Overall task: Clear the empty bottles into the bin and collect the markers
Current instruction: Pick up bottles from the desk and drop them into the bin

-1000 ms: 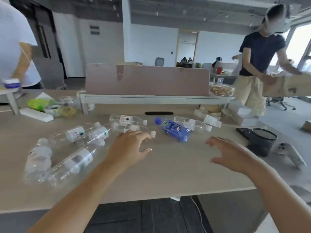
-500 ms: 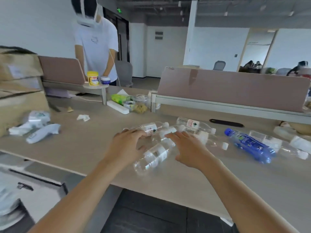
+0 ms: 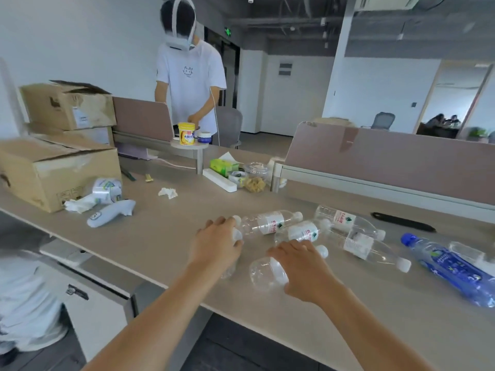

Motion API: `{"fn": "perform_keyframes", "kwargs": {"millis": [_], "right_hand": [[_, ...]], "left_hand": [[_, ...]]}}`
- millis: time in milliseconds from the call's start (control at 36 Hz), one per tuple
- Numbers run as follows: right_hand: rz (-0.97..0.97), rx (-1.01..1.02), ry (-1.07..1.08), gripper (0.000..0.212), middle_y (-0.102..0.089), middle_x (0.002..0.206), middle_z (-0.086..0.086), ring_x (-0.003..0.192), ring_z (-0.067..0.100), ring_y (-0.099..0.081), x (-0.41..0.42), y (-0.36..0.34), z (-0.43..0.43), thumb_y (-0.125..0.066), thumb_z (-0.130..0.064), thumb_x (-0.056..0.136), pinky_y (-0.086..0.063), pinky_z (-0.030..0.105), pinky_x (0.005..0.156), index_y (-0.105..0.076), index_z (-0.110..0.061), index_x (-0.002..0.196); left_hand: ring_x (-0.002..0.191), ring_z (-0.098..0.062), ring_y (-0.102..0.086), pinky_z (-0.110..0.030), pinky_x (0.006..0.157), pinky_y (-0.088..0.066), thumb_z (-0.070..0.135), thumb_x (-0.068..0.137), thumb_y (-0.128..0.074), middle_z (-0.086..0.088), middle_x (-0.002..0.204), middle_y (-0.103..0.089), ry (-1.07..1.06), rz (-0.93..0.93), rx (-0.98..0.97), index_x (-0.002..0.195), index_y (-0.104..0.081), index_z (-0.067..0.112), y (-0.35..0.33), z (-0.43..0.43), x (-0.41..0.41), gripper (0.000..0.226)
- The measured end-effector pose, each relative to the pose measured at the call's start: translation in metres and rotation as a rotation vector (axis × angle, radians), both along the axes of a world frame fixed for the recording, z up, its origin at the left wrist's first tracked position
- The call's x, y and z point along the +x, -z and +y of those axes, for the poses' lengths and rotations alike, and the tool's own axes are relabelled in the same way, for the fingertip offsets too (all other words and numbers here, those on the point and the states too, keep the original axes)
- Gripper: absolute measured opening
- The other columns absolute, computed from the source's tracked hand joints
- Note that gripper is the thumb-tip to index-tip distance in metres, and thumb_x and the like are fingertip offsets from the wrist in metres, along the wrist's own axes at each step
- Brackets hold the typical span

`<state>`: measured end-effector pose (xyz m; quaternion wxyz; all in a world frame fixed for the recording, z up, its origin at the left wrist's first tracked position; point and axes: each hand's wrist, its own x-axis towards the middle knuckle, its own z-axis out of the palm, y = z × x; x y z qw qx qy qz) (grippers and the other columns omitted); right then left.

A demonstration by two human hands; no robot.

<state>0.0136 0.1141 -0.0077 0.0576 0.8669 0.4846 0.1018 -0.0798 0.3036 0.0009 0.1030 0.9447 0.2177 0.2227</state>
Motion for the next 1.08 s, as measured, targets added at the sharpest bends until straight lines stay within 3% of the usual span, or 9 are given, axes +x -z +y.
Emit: {"fn": "perform_keyframes", "kwargs": {"millis": [222, 306, 528, 667, 889, 1083], "right_hand": [[-0.028, 0.034, 0.059, 0.076, -0.049, 0.125, -0.01, 0.12, 0.017, -0.043, 0.008, -0.023, -0.018, -0.065, -0.024, 0.073, -0.027, 0.036, 0.109, -0.033, -0.035, 0.14], [-0.012, 0.042, 0.071, 0.075, -0.049, 0.124, -0.01, 0.118, 0.017, -0.043, 0.009, -0.023, -0.019, -0.065, -0.024, 0.072, -0.029, 0.036, 0.107, -0.033, -0.034, 0.139], [0.003, 0.033, 0.079, 0.074, -0.049, 0.126, -0.007, 0.119, 0.019, -0.044, 0.001, -0.02, -0.016, -0.065, -0.027, 0.074, -0.03, 0.039, 0.107, -0.033, -0.027, 0.14], [-0.003, 0.06, 0.086, 0.075, -0.049, 0.123, -0.007, 0.117, 0.02, -0.045, -0.005, -0.031, -0.022, -0.065, -0.026, 0.073, -0.031, 0.038, 0.105, -0.032, -0.032, 0.14], [-0.046, 0.085, 0.166, 0.072, -0.048, 0.13, -0.007, 0.124, 0.02, -0.043, -0.013, -0.046, -0.073, -0.065, -0.025, 0.075, -0.031, 0.038, 0.107, -0.034, -0.03, 0.139], [-0.078, 0.054, 0.364, 0.073, -0.047, 0.136, -0.005, 0.125, 0.02, -0.043, -0.025, -0.051, -0.18, -0.068, -0.029, 0.074, -0.033, 0.039, 0.107, -0.034, -0.03, 0.139]], "left_hand": [[0.12, -0.031, -0.047, -0.04, 0.095, -0.041, 0.052, 0.078, -0.067, -0.003, 0.128, -0.05, -0.066, 0.215, -0.171, 0.135, -0.038, 0.021, 0.004, 0.0, 0.033, 0.071], [0.119, -0.032, -0.049, -0.039, 0.095, -0.043, 0.045, 0.076, -0.07, -0.004, 0.127, -0.048, -0.11, 0.265, -0.25, 0.137, -0.037, 0.02, 0.012, 0.008, 0.035, 0.074], [0.107, -0.036, -0.057, -0.039, 0.089, -0.048, 0.037, 0.08, -0.06, -0.008, 0.114, -0.052, -0.138, 0.227, -0.32, 0.136, -0.032, 0.031, 0.023, 0.03, 0.0, 0.063], [0.097, -0.035, -0.059, -0.039, 0.083, -0.049, 0.042, 0.075, -0.064, -0.003, 0.103, -0.05, -0.171, 0.126, -0.233, 0.132, -0.034, 0.035, 0.001, 0.033, -0.02, 0.065], [0.106, -0.033, -0.056, -0.041, 0.087, -0.049, 0.045, 0.076, -0.065, -0.001, 0.119, -0.053, 0.074, -0.043, -0.126, 0.136, -0.029, 0.039, -0.049, -0.026, -0.014, 0.07], [0.114, -0.028, -0.056, -0.04, 0.09, -0.049, 0.041, 0.074, -0.069, 0.001, 0.13, -0.05, 0.332, 0.0, -0.121, 0.139, -0.025, 0.041, -0.052, -0.132, 0.022, 0.079]]}}
